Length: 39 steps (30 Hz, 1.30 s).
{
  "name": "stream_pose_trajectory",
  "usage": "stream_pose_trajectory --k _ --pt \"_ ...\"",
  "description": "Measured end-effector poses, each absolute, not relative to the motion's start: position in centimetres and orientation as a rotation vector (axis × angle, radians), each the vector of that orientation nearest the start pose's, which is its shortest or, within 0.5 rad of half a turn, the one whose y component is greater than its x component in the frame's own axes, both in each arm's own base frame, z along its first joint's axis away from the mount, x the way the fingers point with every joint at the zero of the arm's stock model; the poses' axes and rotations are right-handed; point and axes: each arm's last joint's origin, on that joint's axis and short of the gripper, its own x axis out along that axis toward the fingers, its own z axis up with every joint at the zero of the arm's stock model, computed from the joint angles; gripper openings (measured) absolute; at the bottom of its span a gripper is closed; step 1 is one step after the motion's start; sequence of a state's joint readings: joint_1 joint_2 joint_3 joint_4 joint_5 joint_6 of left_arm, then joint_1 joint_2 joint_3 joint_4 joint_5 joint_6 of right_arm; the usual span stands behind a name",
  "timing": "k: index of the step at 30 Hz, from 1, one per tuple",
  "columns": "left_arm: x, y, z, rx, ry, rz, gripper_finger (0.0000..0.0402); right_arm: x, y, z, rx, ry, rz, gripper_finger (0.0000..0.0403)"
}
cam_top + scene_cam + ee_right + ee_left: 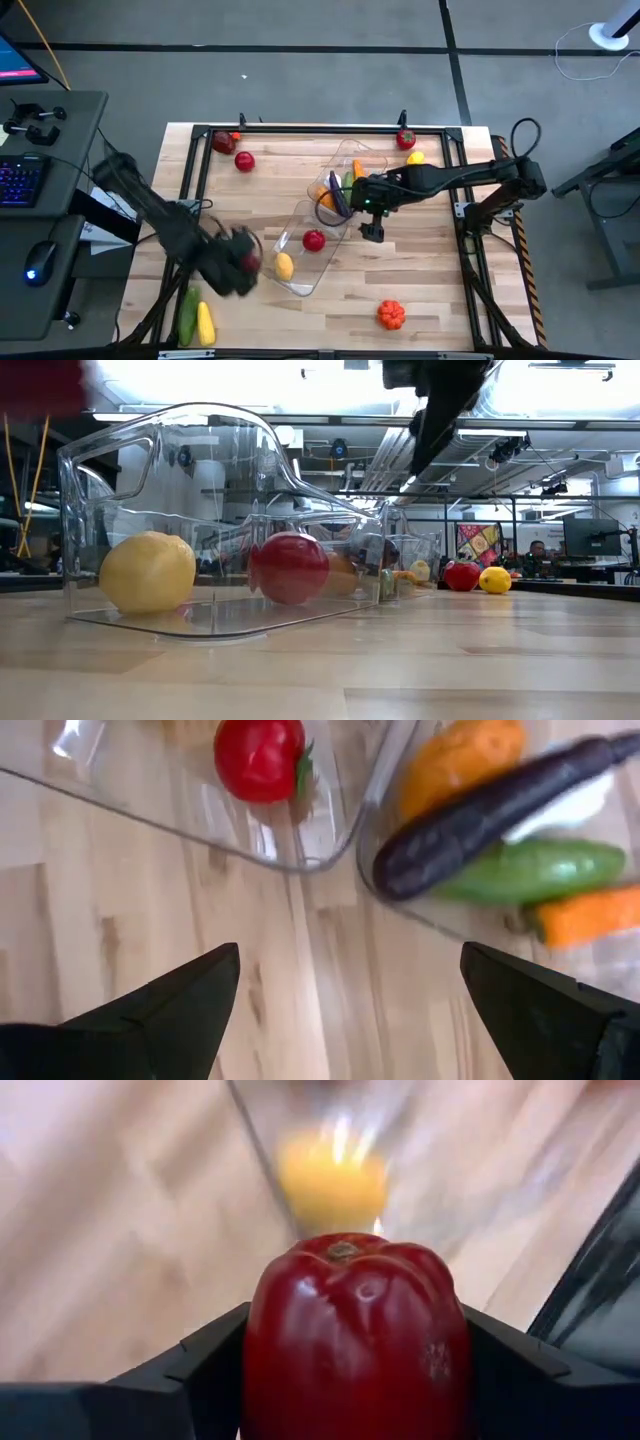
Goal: Sort produce into baskets
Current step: Put the bottom red apple into the top transparent bin
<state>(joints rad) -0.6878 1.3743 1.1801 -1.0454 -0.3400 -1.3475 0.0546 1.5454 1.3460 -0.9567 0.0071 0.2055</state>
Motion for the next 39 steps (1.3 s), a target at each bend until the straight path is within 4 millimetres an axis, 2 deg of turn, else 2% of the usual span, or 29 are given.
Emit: stream_pose_trajectory --k 4,8,12,18,21,24,29,39 --pt "19.0 -11.4 32.1 -0.608 0.704 0.526 0.0285 28.1 1.9 30.7 0.178 1.163 -0.112 0.0372" --pt "20.1 -8.7 33.3 -0.510 0.599 0.553 0.0287 25.0 2.2 32.8 0.201 1.145 -0.223 0.0372" --pt "23.2 -6.9 33.4 -0.436 0.538 0.537 0.0288 21.9 2.5 34.5 0.253 1.084 -0.379 0.0372" --pt "29.4 -5.6 32.0 -0.381 0.504 0.317 0.0288 19.1 3.5 36.0 0.366 0.973 -0.490 0.0372" --pt "31.6 -5.6 30.7 -0.401 0.521 0.189 0.0289 18.7 4.3 36.2 0.401 0.960 -0.483 0.0372" --pt "32.6 -5.8 29.4 -0.416 0.574 0.118 0.0289 18.5 5.1 36.2 0.409 0.961 -0.459 0.0372" --pt "32.6 -6.3 28.5 -0.422 0.648 0.102 0.0289 18.9 6.2 35.9 0.384 0.944 -0.450 0.0372" --pt "32.4 -6.3 28.4 -0.484 0.663 0.132 0.0290 20.2 7.1 34.9 0.305 0.940 -0.495 0.0372"
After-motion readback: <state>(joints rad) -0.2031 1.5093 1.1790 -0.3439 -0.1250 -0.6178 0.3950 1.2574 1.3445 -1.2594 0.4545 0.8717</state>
